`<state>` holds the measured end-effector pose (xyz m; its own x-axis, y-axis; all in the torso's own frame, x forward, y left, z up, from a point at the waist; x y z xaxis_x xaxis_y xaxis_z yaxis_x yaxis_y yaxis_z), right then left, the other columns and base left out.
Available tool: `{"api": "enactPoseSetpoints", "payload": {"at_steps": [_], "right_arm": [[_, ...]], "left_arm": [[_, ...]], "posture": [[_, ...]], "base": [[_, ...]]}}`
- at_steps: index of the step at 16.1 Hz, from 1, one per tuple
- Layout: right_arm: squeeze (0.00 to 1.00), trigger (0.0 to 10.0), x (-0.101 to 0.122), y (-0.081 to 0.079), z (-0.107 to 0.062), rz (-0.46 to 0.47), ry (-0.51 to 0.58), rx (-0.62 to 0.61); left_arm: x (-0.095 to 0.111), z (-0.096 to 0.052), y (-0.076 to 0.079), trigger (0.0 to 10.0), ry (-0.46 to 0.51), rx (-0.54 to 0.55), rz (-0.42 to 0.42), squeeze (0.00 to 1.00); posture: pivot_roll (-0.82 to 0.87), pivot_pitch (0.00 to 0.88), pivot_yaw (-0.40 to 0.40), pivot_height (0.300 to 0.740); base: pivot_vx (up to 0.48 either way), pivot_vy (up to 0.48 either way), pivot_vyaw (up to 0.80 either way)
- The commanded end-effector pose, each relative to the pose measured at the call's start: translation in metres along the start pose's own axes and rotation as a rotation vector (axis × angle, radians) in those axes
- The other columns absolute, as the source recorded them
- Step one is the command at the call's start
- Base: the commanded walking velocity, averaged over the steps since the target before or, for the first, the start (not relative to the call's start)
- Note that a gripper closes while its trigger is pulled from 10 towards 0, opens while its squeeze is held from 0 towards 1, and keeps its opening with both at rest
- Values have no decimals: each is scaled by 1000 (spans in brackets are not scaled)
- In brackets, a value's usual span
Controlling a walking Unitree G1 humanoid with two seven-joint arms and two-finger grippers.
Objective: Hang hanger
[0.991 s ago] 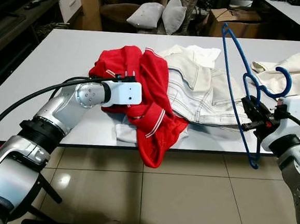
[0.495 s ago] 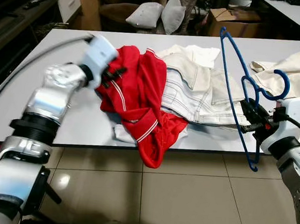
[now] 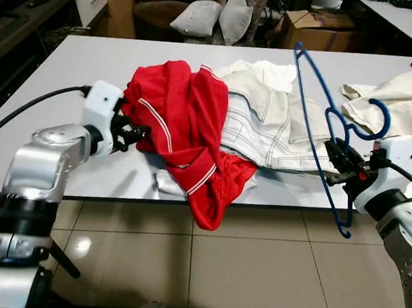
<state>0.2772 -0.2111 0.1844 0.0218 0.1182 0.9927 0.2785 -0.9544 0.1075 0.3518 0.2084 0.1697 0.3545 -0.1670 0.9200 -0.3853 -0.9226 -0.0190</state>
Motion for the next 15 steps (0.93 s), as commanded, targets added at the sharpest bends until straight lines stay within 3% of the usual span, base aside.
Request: {"api": "enactPoseSetpoints", "payload": {"at_steps": [1,2,3,4,5,7,9,11,12,13,15], "right_arm": [[0,10000,5,-4,1,-2,14,17],[0,10000,5,-4,0,-1,13,17],[0,10000,4,-4,0,-1,11,18],[0,10000,4,-5,-1,-2,10,19],[0,10000,4,-5,-1,-3,8,19],[0,10000,3,-6,-1,-2,7,20],[0,10000,3,-7,-1,-1,5,25],[0,10000,2,-9,-1,-5,2,31],[0,10000,2,-9,-1,-6,2,33],[0,10000,2,-10,-1,-7,3,34],[0,10000,2,-9,-1,-8,2,34]], "left_arm": [[-1,-2,4,10000,31,-37,-127,184],[1,-1,8,10000,60,-79,-208,0],[3,-1,14,10000,108,-140,-348,0],[3,-2,16,10000,129,-167,-400,0],[2,-3,20,10000,140,-200,-415,0],[-4,-4,33,10000,91,-254,-369,0],[-11,-1,39,10000,48,-259,-336,0],[-18,4,43,10000,18,-245,-359,0],[-19,5,45,3451,13,-244,-362,0],[-17,6,47,0,32,-248,-376,0],[-10,7,48,0,70,-252,-397,0]], "posture": [[-3,0,37,740],[-6,0,41,740],[-6,0,41,740],[-11,0,45,740],[-11,0,45,740],[-10,0,46,740],[-10,0,46,740],[-10,0,47,740],[-14,0,50,740],[-14,0,50,740],[-15,0,49,740]], "base": [[0,0,0],[0,0,0],[0,0,0],[0,0,0],[0,0,0],[0,0,0],[0,0,0],[0,0,0],[0,0,0],[0,0,0],[0,0,0]]}}
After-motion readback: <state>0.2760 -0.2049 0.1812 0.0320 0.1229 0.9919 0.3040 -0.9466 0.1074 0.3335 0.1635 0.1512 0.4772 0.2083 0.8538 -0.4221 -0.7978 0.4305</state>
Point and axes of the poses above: a point about 5 cm out from each wrist's last joint towards the gripper, its own z axis pointing out of the wrist towards the gripper, its own x axis along the axis of the wrist's last joint, y = z × x, the point moved 2 cm from there along z, pointing out of the wrist towards the gripper, and after that the axes turned 1 degree about z, right-handed, at the moved point
